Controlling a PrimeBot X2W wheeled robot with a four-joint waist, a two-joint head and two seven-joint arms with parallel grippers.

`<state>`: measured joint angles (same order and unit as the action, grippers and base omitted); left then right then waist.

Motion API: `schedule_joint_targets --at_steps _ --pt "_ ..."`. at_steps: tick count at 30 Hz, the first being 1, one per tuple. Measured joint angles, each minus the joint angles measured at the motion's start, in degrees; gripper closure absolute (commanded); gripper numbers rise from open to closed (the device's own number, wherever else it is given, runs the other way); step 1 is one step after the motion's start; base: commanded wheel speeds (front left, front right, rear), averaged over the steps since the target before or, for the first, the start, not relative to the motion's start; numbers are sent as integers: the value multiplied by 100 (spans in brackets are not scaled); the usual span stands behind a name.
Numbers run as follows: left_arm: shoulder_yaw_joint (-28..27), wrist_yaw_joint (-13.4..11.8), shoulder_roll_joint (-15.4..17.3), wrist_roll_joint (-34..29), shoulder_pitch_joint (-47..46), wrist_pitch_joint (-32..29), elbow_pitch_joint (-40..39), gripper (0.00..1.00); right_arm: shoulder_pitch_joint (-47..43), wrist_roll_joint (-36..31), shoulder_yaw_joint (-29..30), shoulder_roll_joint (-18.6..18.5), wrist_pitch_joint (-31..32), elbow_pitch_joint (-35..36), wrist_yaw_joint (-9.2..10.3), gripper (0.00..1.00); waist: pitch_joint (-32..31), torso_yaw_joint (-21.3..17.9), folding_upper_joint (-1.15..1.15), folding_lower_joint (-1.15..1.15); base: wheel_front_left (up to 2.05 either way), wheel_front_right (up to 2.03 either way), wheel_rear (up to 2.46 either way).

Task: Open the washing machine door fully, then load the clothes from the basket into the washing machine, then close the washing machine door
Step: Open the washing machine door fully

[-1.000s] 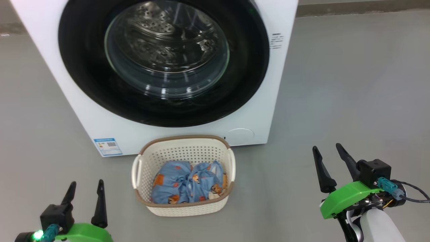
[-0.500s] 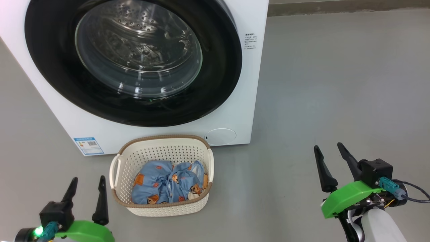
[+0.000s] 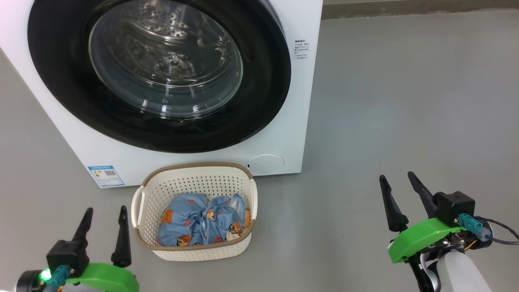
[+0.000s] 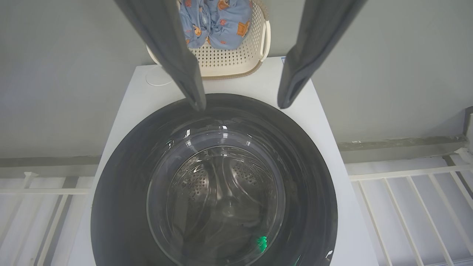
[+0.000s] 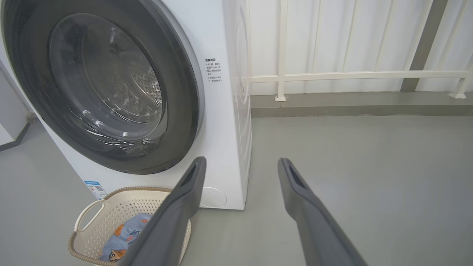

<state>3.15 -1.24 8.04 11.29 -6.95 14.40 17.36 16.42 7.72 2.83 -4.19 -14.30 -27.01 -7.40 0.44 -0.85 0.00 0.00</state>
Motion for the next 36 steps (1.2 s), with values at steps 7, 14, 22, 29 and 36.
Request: schedule_joint_targets --at_steps 7,14,22,29,36 --pt "-53 7 -79 -44 10 1 -44 0 0 0 22 1 0 7 0 0 -10 17 0 0 0 0 0" --pt "-124 60 -133 -52 18 11 -110 0 1 0 99 1 0 8 0 0 13 46 0 0 0 0 0" --pt "-166 145 -209 -103 18 23 -401 0 182 223 224 8 0 47 0 0 94 112 0 0 0 0 0" --pt "-148 234 -309 -178 11 23 -506 0 1015 525 336 -140 5 -20 0 0 222 253 0 0 0 0 0" --pt "-96 302 -366 -281 -14 23 -528 0 2045 1601 800 -140 183 -137 0 0 415 408 0 0 0 0 0"
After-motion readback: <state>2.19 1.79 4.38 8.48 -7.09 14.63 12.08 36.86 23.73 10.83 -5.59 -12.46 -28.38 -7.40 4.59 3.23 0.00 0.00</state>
